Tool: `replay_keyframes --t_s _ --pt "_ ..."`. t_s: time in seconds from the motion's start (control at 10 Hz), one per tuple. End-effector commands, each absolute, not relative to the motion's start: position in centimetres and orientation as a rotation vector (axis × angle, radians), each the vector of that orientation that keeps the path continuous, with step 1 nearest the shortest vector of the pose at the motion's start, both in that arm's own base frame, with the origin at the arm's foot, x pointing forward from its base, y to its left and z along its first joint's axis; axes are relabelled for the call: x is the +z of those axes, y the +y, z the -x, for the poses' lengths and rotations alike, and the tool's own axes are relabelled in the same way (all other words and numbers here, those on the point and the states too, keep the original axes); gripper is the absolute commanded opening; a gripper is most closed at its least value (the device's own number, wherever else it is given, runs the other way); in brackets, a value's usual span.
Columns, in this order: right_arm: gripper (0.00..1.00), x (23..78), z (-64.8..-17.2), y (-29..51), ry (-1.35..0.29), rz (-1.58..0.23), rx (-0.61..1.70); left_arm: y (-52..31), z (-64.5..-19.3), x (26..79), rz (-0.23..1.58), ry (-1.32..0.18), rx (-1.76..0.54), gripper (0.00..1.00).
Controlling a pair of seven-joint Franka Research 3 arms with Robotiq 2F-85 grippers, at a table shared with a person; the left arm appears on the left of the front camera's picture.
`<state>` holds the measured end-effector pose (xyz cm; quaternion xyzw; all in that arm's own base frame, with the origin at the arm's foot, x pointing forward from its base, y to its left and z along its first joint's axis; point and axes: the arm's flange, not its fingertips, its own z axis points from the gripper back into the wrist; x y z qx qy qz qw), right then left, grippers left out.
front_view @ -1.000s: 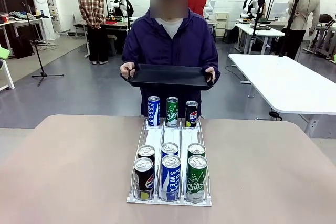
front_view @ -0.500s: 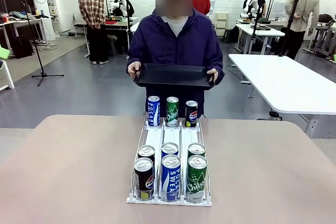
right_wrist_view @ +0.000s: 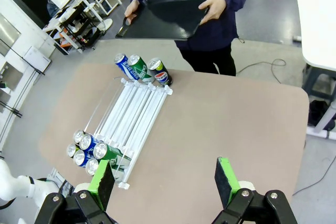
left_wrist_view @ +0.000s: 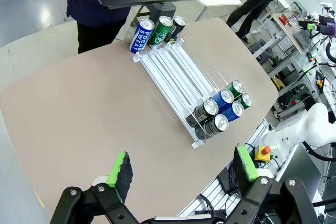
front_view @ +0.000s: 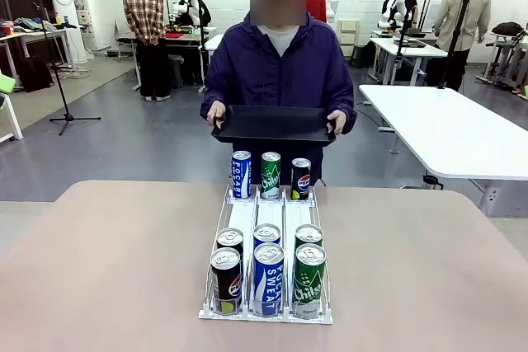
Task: Retrieve and hand over the desired beverage to the person.
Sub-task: Pick up a can of the same type that the person held from the Automatic Can Dispenser.
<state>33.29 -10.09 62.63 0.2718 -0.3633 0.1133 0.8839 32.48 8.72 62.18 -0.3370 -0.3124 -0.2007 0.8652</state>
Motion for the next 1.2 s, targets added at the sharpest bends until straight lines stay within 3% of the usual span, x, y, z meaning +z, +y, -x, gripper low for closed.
replay_keyframes --t_s 0.0,1.1 --pt "1.0 62.64 -33.35 -10.08 -0.766 -0.593 0.248 8.84 -32.61 62.21 0.716 -0.667 -0.442 1.0" --pt "1.0 62.64 -33.35 -10.08 -0.766 -0.593 0.248 8.84 -32.61 62.21 0.716 -0.667 -0.442 1.0"
